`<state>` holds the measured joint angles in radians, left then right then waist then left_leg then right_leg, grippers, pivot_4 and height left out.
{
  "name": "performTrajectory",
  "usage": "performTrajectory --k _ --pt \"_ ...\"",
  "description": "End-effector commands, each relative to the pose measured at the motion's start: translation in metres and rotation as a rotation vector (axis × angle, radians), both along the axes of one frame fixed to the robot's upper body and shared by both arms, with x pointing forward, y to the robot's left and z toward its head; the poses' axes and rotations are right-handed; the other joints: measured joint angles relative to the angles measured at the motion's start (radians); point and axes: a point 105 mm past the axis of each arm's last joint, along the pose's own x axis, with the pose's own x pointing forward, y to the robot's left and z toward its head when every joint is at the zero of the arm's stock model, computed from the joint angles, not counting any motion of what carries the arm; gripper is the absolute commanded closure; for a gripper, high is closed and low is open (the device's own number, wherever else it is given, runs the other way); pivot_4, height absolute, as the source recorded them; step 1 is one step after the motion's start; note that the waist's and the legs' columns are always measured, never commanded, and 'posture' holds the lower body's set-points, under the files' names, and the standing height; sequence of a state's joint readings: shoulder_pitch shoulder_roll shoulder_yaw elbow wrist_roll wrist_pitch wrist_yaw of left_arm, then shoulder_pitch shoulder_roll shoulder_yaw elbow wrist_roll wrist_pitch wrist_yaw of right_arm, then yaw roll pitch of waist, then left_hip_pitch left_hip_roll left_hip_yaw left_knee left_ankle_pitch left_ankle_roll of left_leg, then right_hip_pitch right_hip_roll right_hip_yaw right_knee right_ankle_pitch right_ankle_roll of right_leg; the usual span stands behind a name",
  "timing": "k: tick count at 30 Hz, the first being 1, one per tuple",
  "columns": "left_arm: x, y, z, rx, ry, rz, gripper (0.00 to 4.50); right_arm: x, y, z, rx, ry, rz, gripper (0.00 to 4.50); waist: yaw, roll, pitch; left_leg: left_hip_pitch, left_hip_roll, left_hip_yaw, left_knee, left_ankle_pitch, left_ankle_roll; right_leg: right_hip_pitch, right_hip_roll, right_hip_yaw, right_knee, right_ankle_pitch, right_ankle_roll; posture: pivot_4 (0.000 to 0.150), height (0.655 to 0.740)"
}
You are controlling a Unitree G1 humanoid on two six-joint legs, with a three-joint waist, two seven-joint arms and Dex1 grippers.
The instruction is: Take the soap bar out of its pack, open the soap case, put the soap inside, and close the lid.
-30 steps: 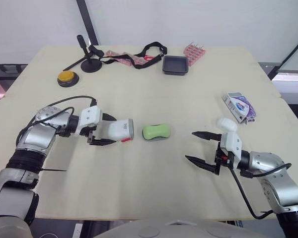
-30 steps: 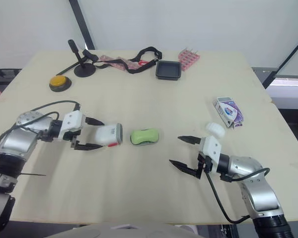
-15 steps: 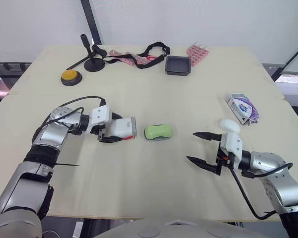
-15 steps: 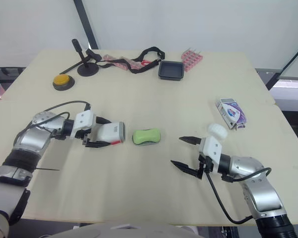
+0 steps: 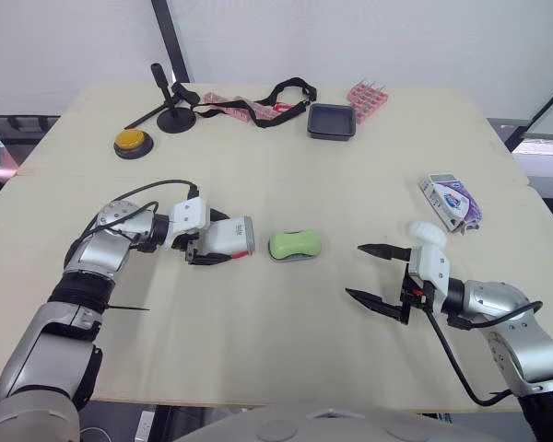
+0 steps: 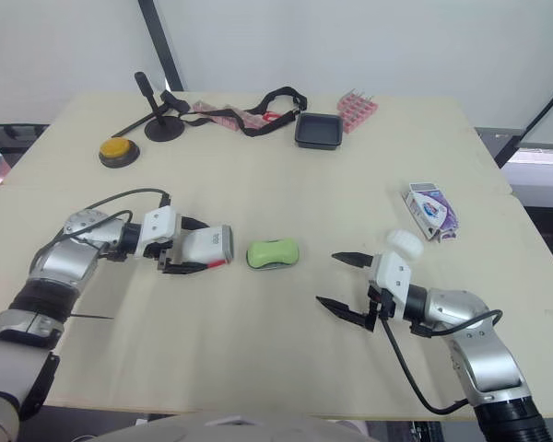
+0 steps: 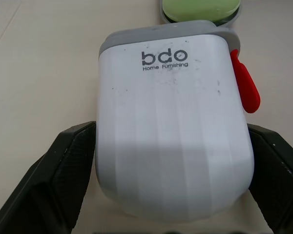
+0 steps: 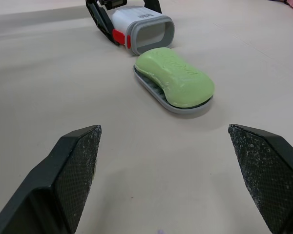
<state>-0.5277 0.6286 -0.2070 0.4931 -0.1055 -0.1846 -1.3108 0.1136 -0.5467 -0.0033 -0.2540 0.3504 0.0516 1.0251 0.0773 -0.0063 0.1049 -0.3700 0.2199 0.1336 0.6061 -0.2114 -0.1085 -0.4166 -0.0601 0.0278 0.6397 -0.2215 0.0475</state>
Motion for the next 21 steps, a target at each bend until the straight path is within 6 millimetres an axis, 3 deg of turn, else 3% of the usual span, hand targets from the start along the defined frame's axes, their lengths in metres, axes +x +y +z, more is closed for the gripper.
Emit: performTrajectory --k 1,4,8,15,21 --pt "0.003 0.002 0.007 -0.006 -0.032 0.002 0.0 -0.002 0.0 0.005 0.007 -0.027 0.009 0.02 0.0 0.0 0.0 0.0 0.0 0.0 0.0 0.0 0.0 0.0 0.0 0.0 0.0 0.0 0.0 0.15 0.74" --pt "0.002 0.002 0.006 0.002 -0.032 -0.009 0.0 -0.003 0.0 0.005 0.005 -0.023 0.007 0.02 -0.001 0.0 0.0 0.0 0.0 0.0 0.0 0.0 0.0 0.0 0.0 0.0 0.0 0.0 0.0 0.15 0.74" --pt "0.002 0.002 0.004 0.011 -0.039 -0.013 1.0 -0.004 0.0 0.004 0.002 -0.019 0.004 0.0 0.0 0.0 0.0 0.0 0.0 0.0 0.0 0.0 0.0 0.0 0.0 0.0 0.0 0.0 0.0 0.15 0.74" --pt "0.003 0.002 0.004 0.019 -0.055 -0.023 1.0 -0.005 -0.001 0.004 -0.022 -0.025 0.018 0.0 0.0 0.0 0.0 0.0 0.0 0.0 0.0 0.0 0.0 0.0 0.0 0.0 -0.001 0.0 0.0 0.15 0.74" --pt "-0.003 -0.001 0.009 -0.005 -0.048 -0.066 1.0 0.007 0.018 0.024 -0.116 -0.06 0.139 0.0 -0.006 0.0 0.0 0.001 0.0 0.0 -0.001 0.0 0.0 0.0 0.0 0.0 -0.001 0.0 0.0 0.15 0.74"
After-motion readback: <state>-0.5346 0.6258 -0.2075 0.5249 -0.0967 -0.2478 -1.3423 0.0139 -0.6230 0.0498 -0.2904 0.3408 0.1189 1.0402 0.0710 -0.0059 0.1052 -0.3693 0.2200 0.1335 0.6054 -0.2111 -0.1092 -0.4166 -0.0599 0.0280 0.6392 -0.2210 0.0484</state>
